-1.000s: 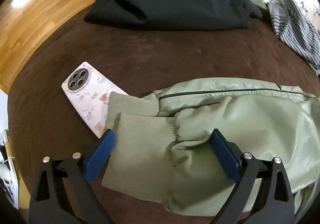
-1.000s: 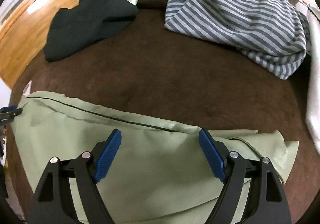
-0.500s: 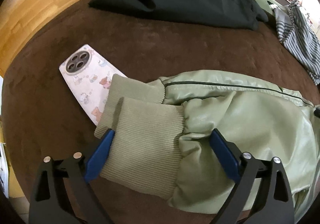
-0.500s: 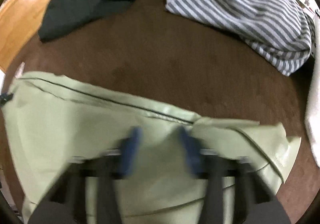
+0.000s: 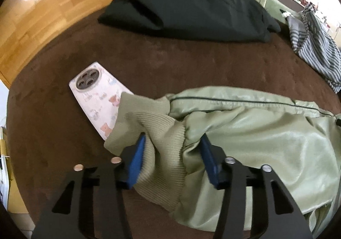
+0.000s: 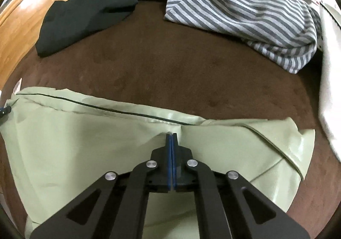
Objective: Fold large clothes
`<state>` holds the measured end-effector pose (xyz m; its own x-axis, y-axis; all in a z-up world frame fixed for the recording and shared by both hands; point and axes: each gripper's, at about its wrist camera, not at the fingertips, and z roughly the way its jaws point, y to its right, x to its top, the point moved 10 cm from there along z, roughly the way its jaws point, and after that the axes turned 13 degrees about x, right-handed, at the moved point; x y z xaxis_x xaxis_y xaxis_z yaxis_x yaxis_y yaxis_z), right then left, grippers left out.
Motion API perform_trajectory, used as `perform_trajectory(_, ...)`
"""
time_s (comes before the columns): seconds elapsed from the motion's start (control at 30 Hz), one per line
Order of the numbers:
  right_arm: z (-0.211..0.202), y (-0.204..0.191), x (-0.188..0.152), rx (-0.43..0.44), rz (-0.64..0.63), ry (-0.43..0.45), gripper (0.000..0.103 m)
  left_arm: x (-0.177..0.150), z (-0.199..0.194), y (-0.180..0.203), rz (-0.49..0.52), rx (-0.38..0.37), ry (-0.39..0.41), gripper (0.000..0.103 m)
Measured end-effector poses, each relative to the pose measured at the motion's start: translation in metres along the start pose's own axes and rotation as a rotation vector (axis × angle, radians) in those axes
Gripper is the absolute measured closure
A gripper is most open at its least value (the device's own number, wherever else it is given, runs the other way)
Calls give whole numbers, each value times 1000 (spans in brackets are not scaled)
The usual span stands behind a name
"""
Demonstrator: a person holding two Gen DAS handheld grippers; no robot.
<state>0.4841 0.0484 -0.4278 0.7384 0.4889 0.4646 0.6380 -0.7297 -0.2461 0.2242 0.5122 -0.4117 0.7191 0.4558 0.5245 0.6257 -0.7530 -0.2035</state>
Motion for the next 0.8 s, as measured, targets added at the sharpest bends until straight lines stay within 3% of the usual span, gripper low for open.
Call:
perform_trajectory(0.33,-24,13,11,-17,57,61,102,7,-12,4,30,23,37,64)
perform_trajectory(0.43,-19,5,7,34,50,-4,102,8,-16,3,20,13,39,65)
perform_trajectory(0.5,-16,0,7,16,10,-21,93,8,-17,3,16,12,41,65)
perform_trajectory(0.57,-8,-4,5,-2,-17,-63,33,7,-17,2,22,14,37,65)
perform_trajectory(0.63,-3,-11,7,-12,-50,-61,26,6,-18,1,16,15,35,65)
perform_trajectory(0.8,26,-7,-4,-62,-76,-141,29,1,-17,2,11,18,29,65)
